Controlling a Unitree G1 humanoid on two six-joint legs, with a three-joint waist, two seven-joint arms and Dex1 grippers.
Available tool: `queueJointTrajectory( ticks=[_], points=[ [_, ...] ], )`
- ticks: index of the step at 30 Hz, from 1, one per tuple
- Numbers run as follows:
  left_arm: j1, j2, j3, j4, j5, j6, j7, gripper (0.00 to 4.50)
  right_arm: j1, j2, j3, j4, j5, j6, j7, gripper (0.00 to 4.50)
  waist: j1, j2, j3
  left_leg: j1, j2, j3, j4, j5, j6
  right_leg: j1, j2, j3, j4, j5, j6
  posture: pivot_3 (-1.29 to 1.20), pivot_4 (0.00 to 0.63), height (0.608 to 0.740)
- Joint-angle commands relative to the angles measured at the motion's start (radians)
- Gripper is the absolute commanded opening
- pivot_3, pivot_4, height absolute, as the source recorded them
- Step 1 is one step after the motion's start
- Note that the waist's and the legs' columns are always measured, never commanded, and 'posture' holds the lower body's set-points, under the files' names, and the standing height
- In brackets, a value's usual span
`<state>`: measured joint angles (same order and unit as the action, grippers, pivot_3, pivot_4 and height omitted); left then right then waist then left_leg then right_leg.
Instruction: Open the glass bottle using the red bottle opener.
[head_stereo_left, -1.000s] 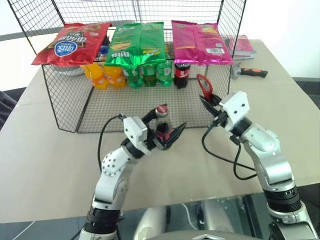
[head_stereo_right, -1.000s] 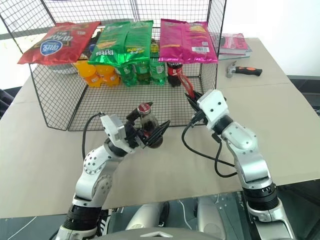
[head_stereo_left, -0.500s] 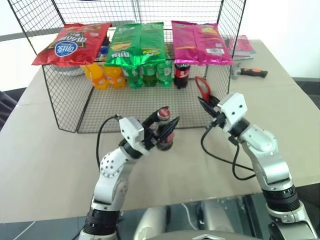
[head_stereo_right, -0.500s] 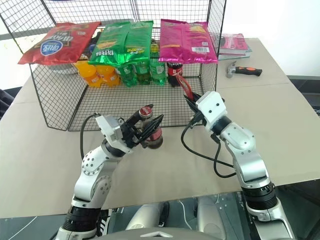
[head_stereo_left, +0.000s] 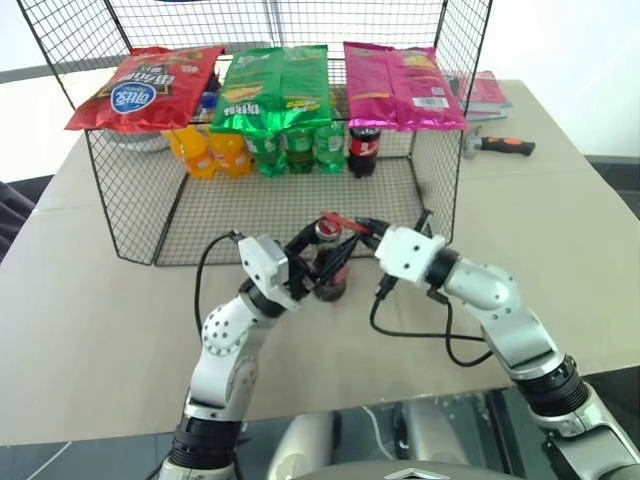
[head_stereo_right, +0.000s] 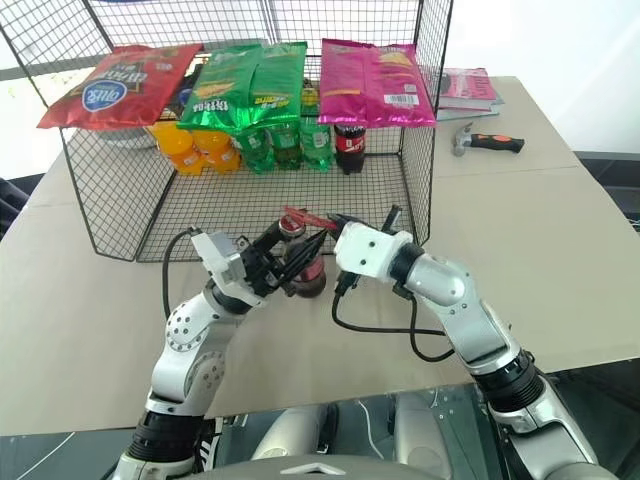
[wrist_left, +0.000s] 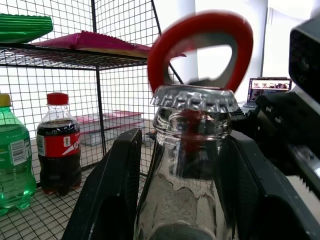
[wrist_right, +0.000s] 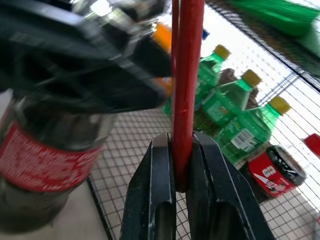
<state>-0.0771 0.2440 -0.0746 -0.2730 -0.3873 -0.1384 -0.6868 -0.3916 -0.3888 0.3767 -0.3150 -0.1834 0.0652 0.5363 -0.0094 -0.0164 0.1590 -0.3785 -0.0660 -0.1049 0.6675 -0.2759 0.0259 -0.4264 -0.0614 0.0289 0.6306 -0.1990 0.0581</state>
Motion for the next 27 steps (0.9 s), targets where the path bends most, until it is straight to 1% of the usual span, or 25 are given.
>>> queueJointTrajectory(
  ticks=[1, 7, 12, 15, 18, 22, 27],
  points=[
    [0.001, 0.004, -0.014, 0.015, 0.023, 0.000, 0.000, 1.75, -0.017, -0.009, 0.037, -0.001, -0.092, -0.086, -0.016, 0.00, 0.000, 0.000, 0.000, 0.000, 0.000, 0.000, 0.000, 0.000, 0.000, 0.000, 0.000, 0.000, 0.000, 0.000, 0.000, 0.00, 0.150, 0.740],
    [-0.004, 0.008, -0.009, 0.016, 0.027, 0.006, 0.010, 1.75, -0.009, -0.008, 0.062, 0.030, -0.196, -0.175, -0.054, 0.00, 0.000, 0.000, -0.001, 0.003, 0.000, -0.001, 0.000, 0.000, 0.000, 0.004, 0.000, -0.001, -0.001, 0.000, 0.000, 0.00, 0.150, 0.740],
    [-0.006, 0.008, -0.006, 0.012, 0.029, 0.017, 0.025, 1.75, -0.014, 0.039, 0.071, 0.065, -0.259, -0.240, -0.127, 0.00, 0.000, 0.000, -0.001, 0.005, 0.000, -0.001, 0.000, 0.000, 0.000, 0.005, 0.001, -0.001, -0.001, 0.000, 0.000, 0.00, 0.150, 0.740],
    [-0.004, 0.005, -0.003, 0.012, 0.028, 0.023, 0.034, 1.48, -0.004, 0.077, 0.087, 0.095, -0.273, -0.268, -0.154, 0.00, 0.001, 0.002, -0.002, 0.014, 0.000, -0.001, -0.003, 0.000, 0.001, 0.014, 0.000, -0.001, -0.004, -0.001, 0.000, 0.00, 0.150, 0.740],
    [-0.001, 0.007, -0.002, 0.014, 0.030, 0.025, 0.034, 1.25, 0.002, 0.117, 0.102, 0.126, -0.291, -0.290, -0.182, 0.00, 0.001, 0.002, -0.003, 0.018, 0.000, -0.001, -0.003, -0.001, 0.002, 0.017, 0.000, -0.001, -0.005, -0.001, 0.000, 0.00, 0.150, 0.740],
    [-0.005, 0.012, 0.002, 0.013, 0.028, 0.035, 0.035, 1.24, 0.007, 0.143, 0.124, 0.155, -0.316, -0.315, -0.198, 0.00, 0.000, 0.002, -0.005, 0.019, 0.001, -0.001, -0.003, -0.001, 0.002, 0.018, 0.001, -0.001, -0.004, -0.001, 0.000, 0.00, 0.150, 0.740],
    [-0.008, 0.020, 0.007, 0.014, 0.021, 0.052, 0.030, 1.24, 0.036, 0.137, 0.124, 0.158, -0.336, -0.307, -0.192, 0.00, -0.001, 0.005, -0.009, 0.019, 0.001, -0.001, -0.003, -0.001, 0.002, 0.018, 0.002, 0.000, -0.004, -0.001, 0.000, 0.00, 0.150, 0.740]
  ],
)
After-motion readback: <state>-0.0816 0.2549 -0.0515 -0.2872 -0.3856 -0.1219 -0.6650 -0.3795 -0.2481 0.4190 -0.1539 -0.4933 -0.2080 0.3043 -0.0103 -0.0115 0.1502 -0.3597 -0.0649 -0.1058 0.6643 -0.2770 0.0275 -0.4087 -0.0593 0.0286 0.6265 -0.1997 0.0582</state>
